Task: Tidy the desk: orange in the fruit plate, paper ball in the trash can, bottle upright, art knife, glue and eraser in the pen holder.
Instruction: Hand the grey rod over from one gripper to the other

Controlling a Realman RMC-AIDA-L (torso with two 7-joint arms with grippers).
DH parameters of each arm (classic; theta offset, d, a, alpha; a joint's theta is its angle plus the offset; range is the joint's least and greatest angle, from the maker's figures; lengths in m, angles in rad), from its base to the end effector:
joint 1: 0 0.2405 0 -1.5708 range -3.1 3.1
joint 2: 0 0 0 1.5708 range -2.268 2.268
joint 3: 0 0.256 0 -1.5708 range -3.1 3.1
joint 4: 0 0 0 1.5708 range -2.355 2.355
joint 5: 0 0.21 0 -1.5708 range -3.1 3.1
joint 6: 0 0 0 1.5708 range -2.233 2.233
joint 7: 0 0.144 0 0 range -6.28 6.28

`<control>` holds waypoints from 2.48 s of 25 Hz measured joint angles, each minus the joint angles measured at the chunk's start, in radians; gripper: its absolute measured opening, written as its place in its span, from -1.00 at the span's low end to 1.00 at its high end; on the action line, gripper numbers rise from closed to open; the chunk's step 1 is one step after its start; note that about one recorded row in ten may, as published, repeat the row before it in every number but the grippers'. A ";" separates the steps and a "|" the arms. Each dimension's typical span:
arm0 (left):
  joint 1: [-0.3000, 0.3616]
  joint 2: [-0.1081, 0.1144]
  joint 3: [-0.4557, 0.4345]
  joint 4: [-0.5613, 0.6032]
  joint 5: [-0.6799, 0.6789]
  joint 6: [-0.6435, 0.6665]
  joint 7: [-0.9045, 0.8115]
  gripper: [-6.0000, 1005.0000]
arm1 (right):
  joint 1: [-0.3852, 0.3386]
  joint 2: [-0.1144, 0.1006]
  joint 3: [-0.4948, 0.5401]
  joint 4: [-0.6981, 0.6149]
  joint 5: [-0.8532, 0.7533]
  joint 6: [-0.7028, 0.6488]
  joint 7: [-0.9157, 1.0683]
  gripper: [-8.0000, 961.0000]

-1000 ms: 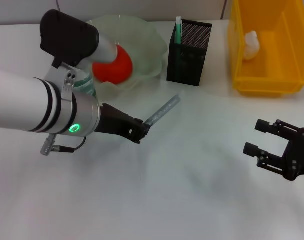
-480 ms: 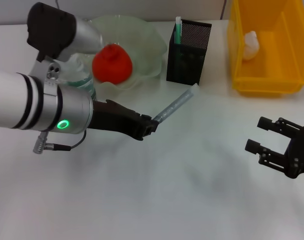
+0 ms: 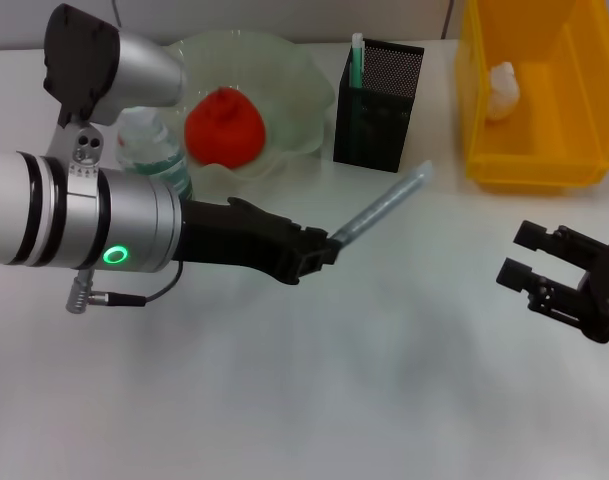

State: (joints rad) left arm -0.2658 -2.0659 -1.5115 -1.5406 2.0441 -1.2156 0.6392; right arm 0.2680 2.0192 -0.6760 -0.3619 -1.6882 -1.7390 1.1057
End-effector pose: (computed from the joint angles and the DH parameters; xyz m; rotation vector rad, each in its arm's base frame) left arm -0.1484 0.3001 -0.0331 -2.7425 -0.9527 -0.2629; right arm 0.3207 0.2347 0.0074 -2.4268 0.7593 1.1227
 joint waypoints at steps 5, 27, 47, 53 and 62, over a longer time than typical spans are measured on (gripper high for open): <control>0.000 -0.001 -0.026 0.060 -0.103 -0.010 0.096 -0.70 | 0.017 -0.004 -0.005 0.001 -0.006 -0.025 0.172 0.44; -0.038 -0.003 -0.145 0.362 -0.424 -0.109 0.418 -0.70 | 0.065 0.037 0.086 0.168 0.002 -0.022 0.352 0.44; -0.076 -0.004 -0.152 0.585 -0.597 -0.144 0.654 -0.70 | 0.124 0.056 0.128 0.197 0.004 -0.021 0.398 0.44; -0.085 -0.005 -0.152 0.612 -0.616 -0.151 0.679 -0.70 | 0.136 0.057 0.145 0.198 0.004 -0.020 0.408 0.44; -0.096 -0.006 -0.149 0.659 -0.654 -0.157 0.718 -0.70 | 0.149 0.060 0.164 0.209 0.004 -0.019 0.410 0.39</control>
State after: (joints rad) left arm -0.3616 -2.0724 -1.6601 -0.8819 1.3900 -1.3725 1.3574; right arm 0.4173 2.0797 -0.5119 -0.1533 -1.6843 -1.7579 1.5154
